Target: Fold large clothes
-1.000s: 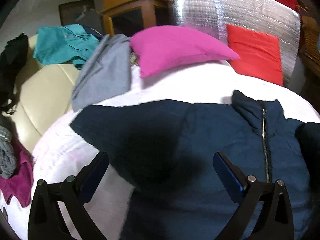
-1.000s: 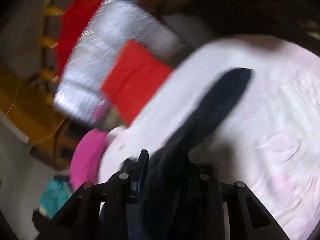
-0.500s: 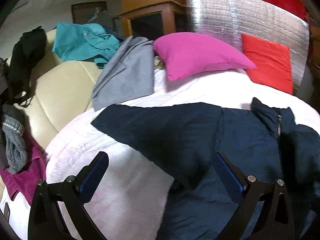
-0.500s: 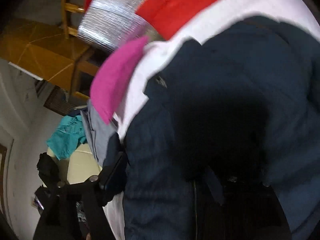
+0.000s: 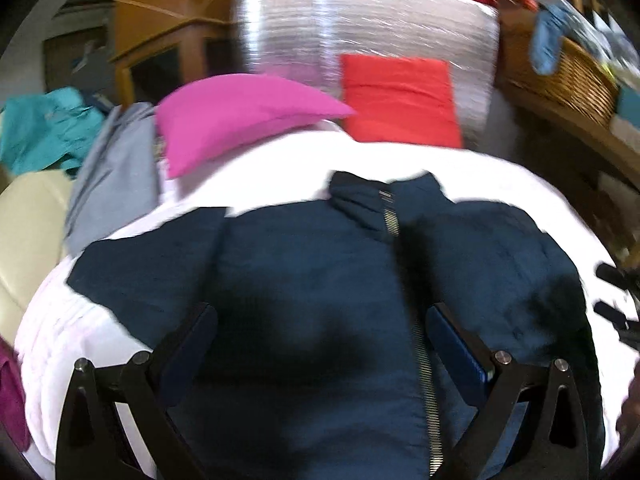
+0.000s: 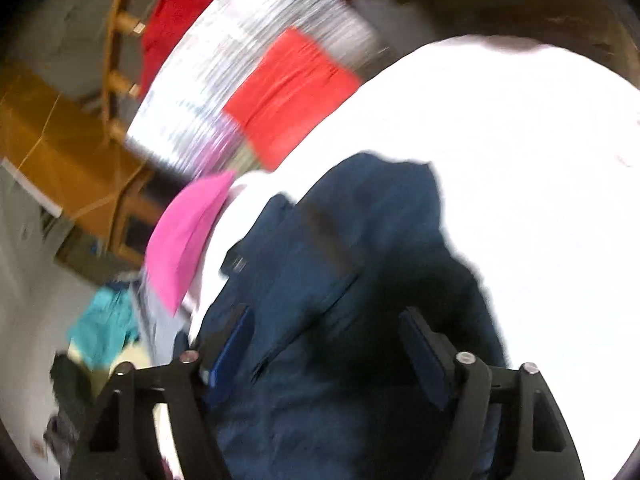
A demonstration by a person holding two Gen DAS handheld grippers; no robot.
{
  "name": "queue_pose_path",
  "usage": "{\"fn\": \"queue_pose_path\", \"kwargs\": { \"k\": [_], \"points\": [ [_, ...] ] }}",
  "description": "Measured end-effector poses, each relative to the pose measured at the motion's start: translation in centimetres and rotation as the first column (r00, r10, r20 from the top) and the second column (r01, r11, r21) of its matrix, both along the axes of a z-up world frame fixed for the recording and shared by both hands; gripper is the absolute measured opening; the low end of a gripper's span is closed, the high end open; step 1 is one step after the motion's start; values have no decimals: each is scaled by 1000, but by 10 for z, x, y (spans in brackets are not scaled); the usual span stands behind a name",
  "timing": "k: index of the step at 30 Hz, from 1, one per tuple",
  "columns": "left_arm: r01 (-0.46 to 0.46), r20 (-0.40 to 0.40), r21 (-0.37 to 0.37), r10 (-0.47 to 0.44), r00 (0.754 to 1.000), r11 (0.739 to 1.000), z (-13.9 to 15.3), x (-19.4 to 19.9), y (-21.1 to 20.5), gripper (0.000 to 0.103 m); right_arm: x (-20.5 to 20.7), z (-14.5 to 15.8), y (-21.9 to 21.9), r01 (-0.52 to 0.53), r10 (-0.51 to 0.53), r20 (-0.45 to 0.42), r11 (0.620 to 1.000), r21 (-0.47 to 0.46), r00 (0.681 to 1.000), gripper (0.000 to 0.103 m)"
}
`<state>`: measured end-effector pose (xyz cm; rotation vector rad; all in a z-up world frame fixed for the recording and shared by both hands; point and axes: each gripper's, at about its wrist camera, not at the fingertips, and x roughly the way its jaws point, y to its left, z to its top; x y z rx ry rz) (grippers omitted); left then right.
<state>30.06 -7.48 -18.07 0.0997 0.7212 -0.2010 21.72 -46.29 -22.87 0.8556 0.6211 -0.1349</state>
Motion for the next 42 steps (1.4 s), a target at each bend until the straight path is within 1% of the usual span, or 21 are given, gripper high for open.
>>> {"fn": "queue_pose_path", "kwargs": {
  "k": [2, 5, 7, 8, 10, 13, 15, 17, 18, 19, 21, 22, 23, 26, 29, 33, 37, 38, 40, 41, 42],
  "points": [
    [40, -30, 15, -39, 999, 999, -8, -1, -22, 103, 8, -6, -18, 47, -48, -37, 999, -9, 998, 66],
    [65, -43, 75, -62, 997, 995, -16, -1, -58, 103, 20, -18, -35, 77, -76, -81, 997, 15, 994, 56],
    [84, -43, 107, -79, 996, 991, -20, -1, -82, 103, 26, -29, -41, 68, -61, -108, 996, 63, 992, 56],
    [94, -47, 135, -89, 995, 986, -22, 0, -96, 103, 29, -32, -42, 61, -51, -122, 995, 76, 991, 53],
    [96, -55, 193, -87, 995, 976, -27, 8, -120, 103, 33, -33, -44, 44, -33, -139, 996, 78, 990, 53],
    [100, -60, 226, -89, 994, 969, -33, 19, -143, 103, 39, -33, -37, 33, -21, -142, 996, 85, 990, 51],
    [77, -52, 285, -64, 997, 955, -39, 29, -155, 103, 40, -35, -38, 31, -14, -149, 993, 112, 989, 51],
    [61, -69, 294, -42, 997, 954, -41, 37, -155, 103, 45, -37, -35, 33, -12, -159, 991, 133, 987, 51],
    [58, -84, 277, -35, 996, 959, -40, 41, -153, 101, 46, -38, -35, 35, -12, -160, 989, 141, 987, 51],
    [59, -96, 254, -36, 995, 965, -39, 43, -149, 97, 39, -39, -37, 36, -12, -160, 988, 147, 987, 51],
    [82, -122, 215, -56, 991, 973, -37, 49, -145, 63, 39, -40, -36, 34, -9, -161, 988, 153, 987, 51],
    [92, -138, 199, -65, 988, 976, -37, 52, -144, 54, 38, -39, -36, 30, -5, -162, 988, 152, 987, 51],
    [100, -154, 180, -73, 985, 979, -36, 54, -141, 41, 36, -40, -36, 28, -3, -161, 988, 151, 987, 51],
    [87, -153, 143, -64, 986, 986, -28, 56, -127, 30, 34, -38, -35, 24, 0, -156, 988, 150, 988, 51],
    [53, -156, 112, -35, 987, 992, -13, 55, -100, 25, 32, -39, -37, 26, -2, -155, 988, 152, 988, 51],
    [-47, -113, 137, 63, 992, 989, 3, 54, -52, 24, 30, -41, -37, 35, -11, -163, 988, 149, 987, 51],
    [-141, -153, 118, 159, 975, 983, 8, 51, 0, 25, 30, -39, -33, 47, -23, -167, 989, 142, 986, 51],
    [-157, -165, 100, 172, 971, 983, 8, 48, 10, 27, 29, -37, -32, 51, -29, -169, 990, 129, 985, 51],
    [-161, -176, 82, 173, 969, 984, 8, 45, 14, 43, 26, -26, -28, 70, -62, -169, 997, 44, 984, 52],
    [-159, -169, 89, 172, 970, 983, 8, 42, 11, 60, 23, -17, -26, 86, -86, -145, 996, -6, 986, 52],
    [-141, -147, 100, 155, 977, 985, 9, 37, 0, 73, 20, -10, -26, 99, -101, -118, 995, -21, 988, 52]
  ]
}}
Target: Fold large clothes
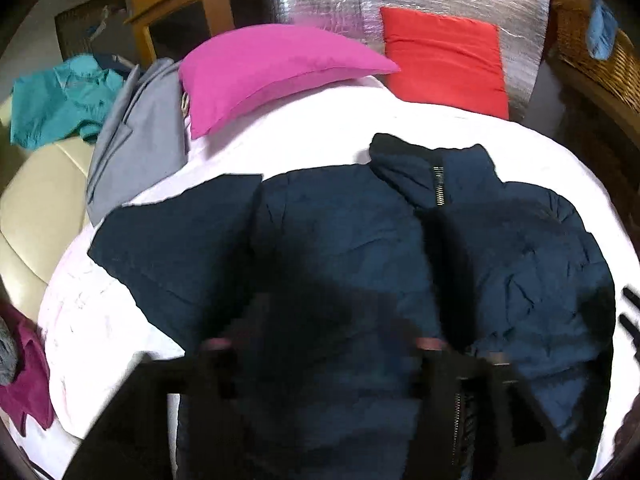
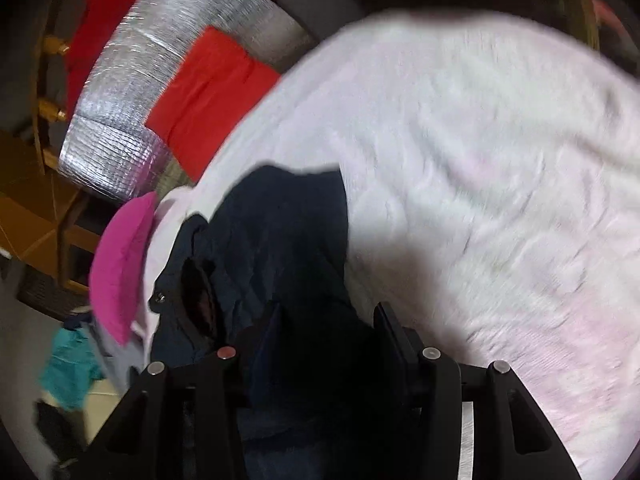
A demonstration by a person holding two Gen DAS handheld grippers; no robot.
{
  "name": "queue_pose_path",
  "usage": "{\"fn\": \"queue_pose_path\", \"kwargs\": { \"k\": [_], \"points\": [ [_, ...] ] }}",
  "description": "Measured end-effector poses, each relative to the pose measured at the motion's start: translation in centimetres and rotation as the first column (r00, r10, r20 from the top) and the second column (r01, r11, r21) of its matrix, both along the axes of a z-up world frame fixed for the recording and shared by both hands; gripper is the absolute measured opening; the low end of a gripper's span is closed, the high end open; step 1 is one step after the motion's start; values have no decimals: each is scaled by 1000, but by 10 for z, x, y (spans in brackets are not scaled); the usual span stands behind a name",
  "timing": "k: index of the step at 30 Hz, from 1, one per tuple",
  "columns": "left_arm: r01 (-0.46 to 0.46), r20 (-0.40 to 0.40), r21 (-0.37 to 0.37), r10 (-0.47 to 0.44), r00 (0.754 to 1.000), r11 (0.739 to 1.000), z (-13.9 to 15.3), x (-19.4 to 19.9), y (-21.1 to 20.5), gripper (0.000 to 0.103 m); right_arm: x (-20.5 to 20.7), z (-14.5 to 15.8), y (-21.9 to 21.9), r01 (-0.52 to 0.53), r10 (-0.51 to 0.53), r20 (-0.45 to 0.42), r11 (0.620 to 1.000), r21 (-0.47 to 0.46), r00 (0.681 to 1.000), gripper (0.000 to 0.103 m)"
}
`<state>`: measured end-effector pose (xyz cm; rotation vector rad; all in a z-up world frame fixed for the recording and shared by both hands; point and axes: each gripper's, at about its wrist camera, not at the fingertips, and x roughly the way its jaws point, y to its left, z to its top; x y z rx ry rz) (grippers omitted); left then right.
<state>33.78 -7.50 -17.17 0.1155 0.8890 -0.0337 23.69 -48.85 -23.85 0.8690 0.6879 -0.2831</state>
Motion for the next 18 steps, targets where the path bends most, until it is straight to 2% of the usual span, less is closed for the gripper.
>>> {"fn": "queue_pose_path", "kwargs": {
  "k": [3, 7, 9, 12, 15, 17, 18],
  "points": [
    [122, 31, 9, -123, 992, 992, 2, -9, -40, 80, -12, 13, -5, 47, -47, 74, 999, -3, 996, 57],
    [232, -30, -4, -232, 972, 973, -8, -4, -106, 84, -11, 12, -10, 16, -20, 100, 999, 41, 995, 57],
    [252, -69, 6, -251, 966, 968, -19, 4, -133, 84, -8, 6, -15, -3, -4, 87, 997, 80, 996, 57],
    [245, -145, 61, -234, 961, 968, -45, 18, -167, 84, -6, -5, -23, -2, -8, 67, 990, 142, 998, 57],
    [244, -123, 96, -231, 965, 965, -56, 24, -181, 84, -2, -14, -25, -12, 3, 48, 982, 189, 999, 57],
    [231, -105, 86, -221, 970, 969, -57, 26, -181, 83, 2, -15, -19, -40, 33, 41, 982, 185, 999, 57],
    [217, -98, 62, -211, 973, 974, -57, 27, -176, 71, 3, -14, -17, -49, 43, 40, 983, 176, 998, 57]
  ]
}}
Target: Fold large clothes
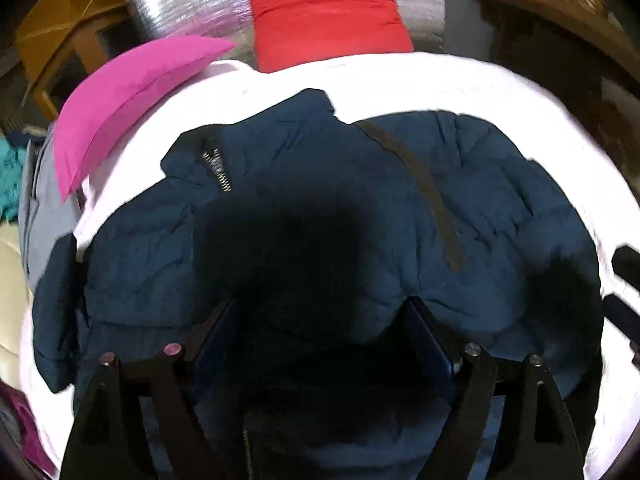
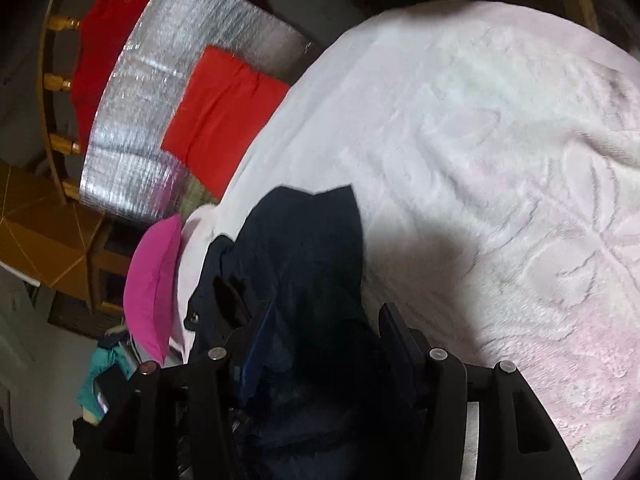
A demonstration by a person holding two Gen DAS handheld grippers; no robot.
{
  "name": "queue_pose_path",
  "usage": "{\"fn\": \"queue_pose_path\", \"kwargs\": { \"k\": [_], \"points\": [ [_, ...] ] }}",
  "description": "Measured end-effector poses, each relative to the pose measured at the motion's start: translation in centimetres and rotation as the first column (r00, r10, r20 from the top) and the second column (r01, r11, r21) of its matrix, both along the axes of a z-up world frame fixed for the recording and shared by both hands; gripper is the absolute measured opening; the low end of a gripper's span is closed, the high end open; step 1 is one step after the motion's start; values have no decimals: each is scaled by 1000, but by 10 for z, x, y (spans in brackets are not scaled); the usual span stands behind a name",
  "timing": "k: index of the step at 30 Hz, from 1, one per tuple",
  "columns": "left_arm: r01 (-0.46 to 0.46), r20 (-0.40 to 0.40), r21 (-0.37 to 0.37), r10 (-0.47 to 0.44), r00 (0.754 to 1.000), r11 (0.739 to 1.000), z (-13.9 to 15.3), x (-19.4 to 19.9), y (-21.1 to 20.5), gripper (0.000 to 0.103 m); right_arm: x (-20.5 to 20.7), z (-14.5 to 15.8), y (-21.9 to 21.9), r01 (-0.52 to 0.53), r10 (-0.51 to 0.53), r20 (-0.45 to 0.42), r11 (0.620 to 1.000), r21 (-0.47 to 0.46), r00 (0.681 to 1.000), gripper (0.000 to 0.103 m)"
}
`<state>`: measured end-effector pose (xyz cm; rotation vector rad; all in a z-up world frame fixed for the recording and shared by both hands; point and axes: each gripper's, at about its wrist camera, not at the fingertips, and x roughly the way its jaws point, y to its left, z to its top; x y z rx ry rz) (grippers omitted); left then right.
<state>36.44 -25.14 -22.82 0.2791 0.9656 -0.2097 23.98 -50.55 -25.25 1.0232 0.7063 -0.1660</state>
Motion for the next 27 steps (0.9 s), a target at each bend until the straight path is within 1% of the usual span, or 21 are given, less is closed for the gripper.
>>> {"fn": "queue_pose_path", "kwargs": {
  "k": [1, 2, 3, 5, 8, 9, 12, 13, 15, 17, 19, 20, 21, 22, 23, 24, 25, 27],
  "points": [
    [-13, 8, -15, 13, 1000, 1000, 2, 1, 6, 63, 2, 2, 3, -9, 9, 0, 1000, -11, 1000, 57],
    [-21, 13, -23, 21, 1000, 1000, 2, 2, 9, 49, 4, 5, 7, -20, 20, 2, 999, -29, 1000, 57],
    [-28, 14, -38, 28, 1000, 999, 5, 3, 16, 39, 3, 6, 9, -24, 25, 5, 999, -44, 1000, 57],
    [-42, 11, -83, 43, 999, 996, 14, 3, 35, 31, 4, 10, 14, -28, 29, 10, 996, -81, 1000, 57],
    [-55, 18, -135, 58, 998, 989, 32, 2, 70, 31, 4, 17, 23, -41, 45, 26, 991, -125, 999, 57],
    [-55, 16, -146, 58, 998, 988, 38, 1, 83, 32, 5, 19, 26, -49, 53, 28, 988, -144, 998, 57],
    [-83, 12, -148, 86, 996, 986, 50, -4, 130, 33, 7, 22, 34, -65, 71, 27, 982, -180, 997, 57],
    [-95, 9, -149, 98, 995, 984, 52, -5, 142, 35, 8, 21, 37, -70, 76, 25, 981, -180, 997, 57],
    [-136, -6, -148, 137, 991, 980, 54, -8, 176, 53, 11, 20, 42, -83, 87, 18, 981, -178, 996, 57],
    [-179, -5, -156, 180, 984, 971, 56, -13, 210, 59, 13, 19, 48, -98, 103, 15, 979, -180, 995, 57],
    [-230, 5, -178, 234, 972, 957, 57, -20, 248, 60, 16, 19, 54, -114, 118, 12, 976, -184, 993, 57],
    [-257, 3, -192, 263, 965, 947, 56, -20, 266, 61, 18, 19, 59, -125, 129, 9, 974, -186, 992, 57],
    [-301, -1, -217, 308, 951, 929, 54, -22, 289, 63, 20, 18, 63, -133, 137, 8, 973, -190, 990, 57],
    [-331, -7, -234, 339, 941, 914, 51, -22, 303, 64, 20, 18, 65, -138, 142, 6, 971, -193, 990, 57],
    [-371, -19, -255, 379, 925, 893, 48, -21, 320, 66, 22, 16, 69, -145, 148, 3, 969, -198, 989, 58],
    [-421, -40, -277, 427, 903, 864, 43, -21, 338, 67, 24, 15, 73, -151, 154, 0, 968, -201, 988, 58],
    [-478, -71, -304, 481, 874, 824, 36, -20, 356, 67, 25, 14, 75, -156, 159, -1, 968, -199, 987, 58],
    [-554, -122, -349, 550, 826, 756, 24, -17, 381, 67, 27, 14, 82, -167, 172, 12, 967, -194, 985, 58]
  ]
}}
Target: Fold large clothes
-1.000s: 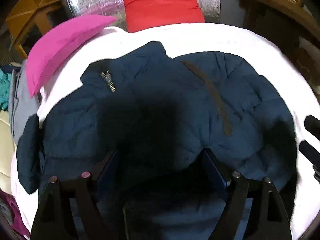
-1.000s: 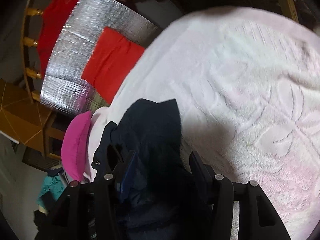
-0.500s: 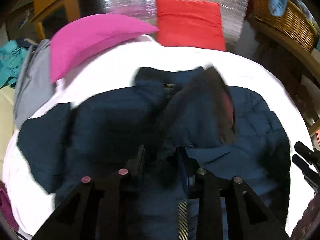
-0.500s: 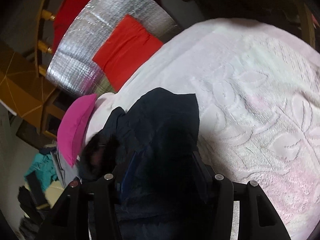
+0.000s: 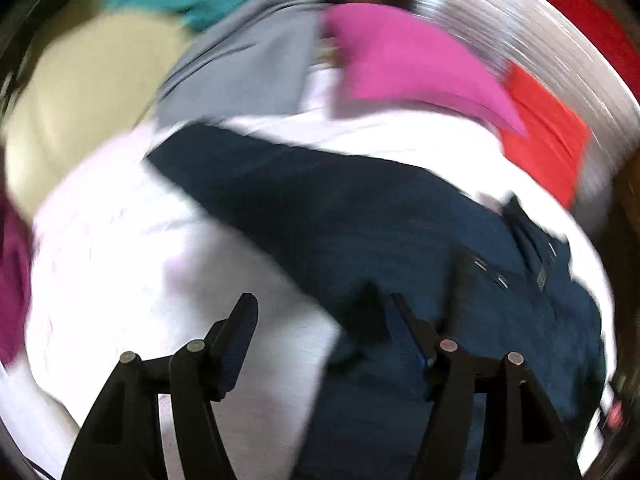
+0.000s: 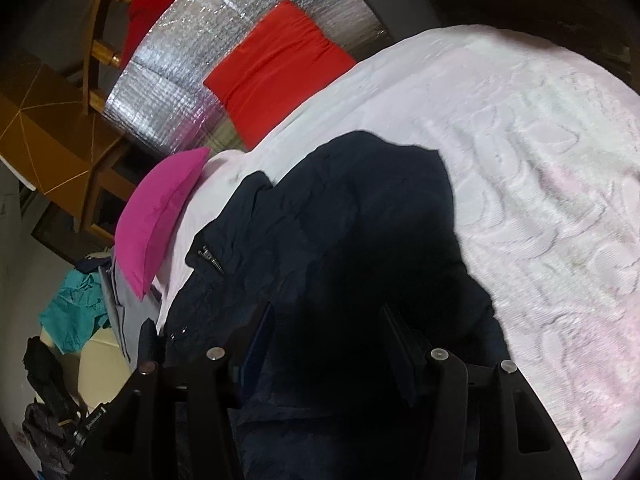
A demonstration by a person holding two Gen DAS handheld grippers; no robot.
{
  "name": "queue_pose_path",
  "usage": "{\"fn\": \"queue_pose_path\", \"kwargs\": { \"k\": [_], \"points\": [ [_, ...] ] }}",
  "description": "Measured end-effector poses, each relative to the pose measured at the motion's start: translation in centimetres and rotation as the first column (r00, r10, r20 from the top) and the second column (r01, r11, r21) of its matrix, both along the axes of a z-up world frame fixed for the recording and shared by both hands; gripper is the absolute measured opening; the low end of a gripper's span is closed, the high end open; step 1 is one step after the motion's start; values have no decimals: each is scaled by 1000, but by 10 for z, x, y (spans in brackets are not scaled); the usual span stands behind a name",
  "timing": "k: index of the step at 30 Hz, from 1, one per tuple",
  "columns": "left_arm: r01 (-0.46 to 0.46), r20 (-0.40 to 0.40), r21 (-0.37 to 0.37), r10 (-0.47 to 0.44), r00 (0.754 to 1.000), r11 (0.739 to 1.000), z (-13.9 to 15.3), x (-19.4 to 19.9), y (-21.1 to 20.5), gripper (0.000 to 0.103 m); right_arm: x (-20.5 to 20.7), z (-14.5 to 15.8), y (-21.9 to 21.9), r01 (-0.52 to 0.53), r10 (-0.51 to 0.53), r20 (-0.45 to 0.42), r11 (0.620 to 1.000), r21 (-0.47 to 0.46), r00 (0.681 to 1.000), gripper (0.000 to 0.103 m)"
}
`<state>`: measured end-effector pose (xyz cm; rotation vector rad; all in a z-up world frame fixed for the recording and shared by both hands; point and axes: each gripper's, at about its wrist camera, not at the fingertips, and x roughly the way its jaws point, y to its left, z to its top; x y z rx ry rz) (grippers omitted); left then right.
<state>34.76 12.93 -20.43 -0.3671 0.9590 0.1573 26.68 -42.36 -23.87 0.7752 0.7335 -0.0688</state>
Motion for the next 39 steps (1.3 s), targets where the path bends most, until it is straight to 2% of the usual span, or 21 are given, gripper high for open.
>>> {"fn": "queue_pose_path", "kwargs": {
  "k": [2, 4, 6, 9, 13, 16, 17, 18, 19, 21, 23, 24, 27, 28, 29, 31, 32, 33, 35, 36, 39],
  "points": [
    [-81, -19, -81, 80, 997, 993, -16, 5, 21, 67, 2, 1, 8, -15, 15, 8, 1000, -18, 1000, 58],
    [-117, -30, -158, 114, 993, 981, -28, 11, 33, 67, 6, 1, 16, -27, 27, 1, 999, -40, 1000, 59],
    [-150, -14, -278, 153, 988, 949, -38, 18, 49, 67, 10, -2, 25, -46, 45, -12, 998, -50, 999, 60],
    [-188, 5, -410, 208, 978, 892, -50, 30, 70, 68, 16, -8, 36, -70, 68, -34, 996, -63, 997, 60],
    [-235, 2, -529, 278, 961, 816, -68, 45, 89, 68, 19, -12, 45, -96, 90, -57, 989, -113, 994, 61],
    [-220, 30, -572, 287, 957, 791, -74, 56, 95, 66, 19, -12, 50, -116, 107, -62, 980, -161, 992, 61],
    [-211, 43, -573, 286, 957, 792, -73, 57, 93, 59, 18, -12, 50, -120, 111, -63, 978, -173, 992, 61],
    [-199, 64, -569, 284, 957, 798, -71, 61, 93, 45, 18, -13, 51, -121, 111, -63, 977, -176, 992, 61],
    [-197, 75, -560, 286, 955, 804, -69, 63, 91, 41, 18, -13, 50, -121, 111, -62, 977, -176, 992, 61],
    [-183, 110, -544, 286, 952, 819, -63, 65, 87, 27, 16, -13, 50, -120, 111, -60, 976, -180, 992, 61],
    [-152, 162, -516, 270, 949, 843, -51, 65, 81, 21, 15, -12, 49, -114, 105, -55, 977, -181, 993, 61],
    [-126, 198, -481, 247, 949, 867, -39, 64, 73, 19, 14, -11, 48, -110, 102, -53, 977, -180, 993, 61],
    [5, 331, -300, 99, 938, 954, 7, 58, 30, 18, 10, -8, 43, -85, 78, -44, 982, -168, 996, 61],
    [63, 379, -236, 32, 925, 970, 21, 50, 10, 17, 9, -7, 40, -78, 72, -41, 984, -163, 997, 61],
    [124, 420, -191, -33, 907, 974, 32, 44, -9, 17, 7, -6, 37, -66, 61, -36, 986, -155, 997, 61],
    [272, 479, -122, -184, 858, 954, 47, 33, -56, 17, 5, -5, 30, -45, 42, -29, 991, -129, 999, 61],
    [341, 485, -97, -254, 837, 935, 49, 29, -78, 18, 3, -5, 27, -36, 33, -27, 993, -113, 999, 61],
    [419, 467, -78, -339, 817, 904, 45, 26, -108, 18, 1, -6, 22, -28, 25, -27, 995, -93, 999, 61],
    [497, 402, -91, -424, 811, 863, 28, 27, -145, 18, -1, -8, 15, -13, 11, -28, 998, -55, 1000, 61],
    [525, 342, -106, -465, 817, 844, 14, 29, -162, 18, -3, -9, 12, -7, 6, -28, 999, -33, 1000, 61],
    [554, 184, -193, -525, 831, 810, -26, 33, -184, 19, -5, -8, 6, 8, -8, -23, 1000, -7, 1000, 61]
  ]
}}
